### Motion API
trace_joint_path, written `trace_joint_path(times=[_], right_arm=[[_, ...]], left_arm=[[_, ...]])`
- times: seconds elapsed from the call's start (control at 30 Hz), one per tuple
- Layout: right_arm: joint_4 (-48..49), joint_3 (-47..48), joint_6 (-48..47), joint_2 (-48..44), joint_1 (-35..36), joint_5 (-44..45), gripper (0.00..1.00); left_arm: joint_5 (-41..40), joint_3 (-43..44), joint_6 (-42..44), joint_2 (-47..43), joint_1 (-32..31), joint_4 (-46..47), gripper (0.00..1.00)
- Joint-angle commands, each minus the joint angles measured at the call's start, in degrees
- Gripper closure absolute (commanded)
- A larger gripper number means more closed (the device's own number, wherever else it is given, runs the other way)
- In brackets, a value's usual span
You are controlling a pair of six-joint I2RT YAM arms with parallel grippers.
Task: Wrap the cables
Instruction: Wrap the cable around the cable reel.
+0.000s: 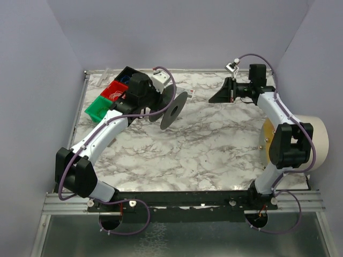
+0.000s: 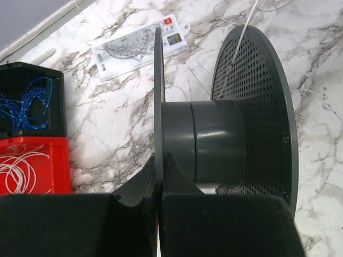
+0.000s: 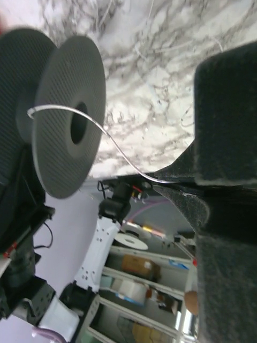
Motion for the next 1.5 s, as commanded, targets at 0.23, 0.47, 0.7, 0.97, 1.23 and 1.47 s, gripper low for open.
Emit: trace_joint_path(times=[0.23,0.47,0.7,0.97,1.23,1.47], right_arm=[[20.51,-3.15,19.3,-8.63,11.6,-5.27,1.0],[24.34,-6.45,18.83,-9.0,21.13,-4.6,0.99],[26.72,-8.83,18.06,-6.34,28.29,-3.97,0.99],[21.03,-6.92,12.2,-2.84,31.52,2.58,1.0],[9.96,-7.42,-0.64,-2.2,34.21,7.67,0.99],[2.28,-9.97,-13.3,-0.16,34.21,7.8,1.0]], left_arm=[[-13.73,0.47,-0.97,1.24,-3.4,6.3,1.0],[-19.87,-0.69,-7.21,2.5,-3.17,8.84,1.0],[-20.26,-1.61,-13.87,2.43,-0.43,10.59,1.0],[-24.74,1.7,-18.19,4.58,0.81,8.16,1.0],[-22.91,7.25,-25.9,7.95,3.14,7.53,1.0],[-5.64,1.46,-42.16,5.16,9.59,15.51,1.0]])
